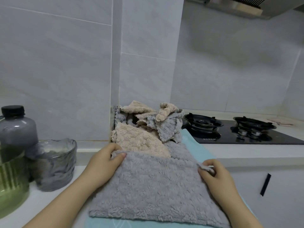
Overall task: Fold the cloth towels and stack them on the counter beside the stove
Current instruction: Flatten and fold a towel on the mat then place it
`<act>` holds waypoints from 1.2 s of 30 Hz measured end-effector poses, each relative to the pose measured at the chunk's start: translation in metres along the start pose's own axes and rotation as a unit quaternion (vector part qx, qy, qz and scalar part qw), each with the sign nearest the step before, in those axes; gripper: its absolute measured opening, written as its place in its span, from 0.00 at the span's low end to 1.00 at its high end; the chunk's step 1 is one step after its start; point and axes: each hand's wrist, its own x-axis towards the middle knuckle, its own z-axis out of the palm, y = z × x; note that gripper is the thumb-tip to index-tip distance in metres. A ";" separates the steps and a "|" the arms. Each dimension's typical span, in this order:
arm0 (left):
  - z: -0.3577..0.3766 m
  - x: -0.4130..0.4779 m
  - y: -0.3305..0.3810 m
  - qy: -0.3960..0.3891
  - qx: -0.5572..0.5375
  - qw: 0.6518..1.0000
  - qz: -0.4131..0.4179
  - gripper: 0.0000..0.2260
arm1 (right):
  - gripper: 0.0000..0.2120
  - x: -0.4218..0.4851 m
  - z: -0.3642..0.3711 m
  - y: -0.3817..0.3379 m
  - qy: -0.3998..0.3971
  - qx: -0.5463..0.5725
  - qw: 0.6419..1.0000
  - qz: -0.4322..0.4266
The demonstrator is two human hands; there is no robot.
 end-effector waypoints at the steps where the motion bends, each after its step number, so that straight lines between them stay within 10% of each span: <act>1: 0.000 0.000 0.001 0.007 -0.026 1.000 -0.005 0.06 | 0.08 -0.001 -0.001 0.000 0.003 0.028 1.000 -0.002; 20: -0.011 0.001 -0.014 -0.055 -0.191 0.968 -0.153 0.08 | 0.06 0.001 -0.001 0.002 0.031 0.158 0.987 -0.014; 28: -0.013 -0.001 -0.016 -0.078 -0.064 0.988 -0.120 0.10 | 0.03 -0.003 -0.003 -0.008 0.046 0.189 0.981 0.006; 36: -0.014 0.001 0.000 0.002 -0.287 0.941 -0.178 0.10 | 0.03 0.019 0.000 -0.016 0.044 0.147 0.988 0.017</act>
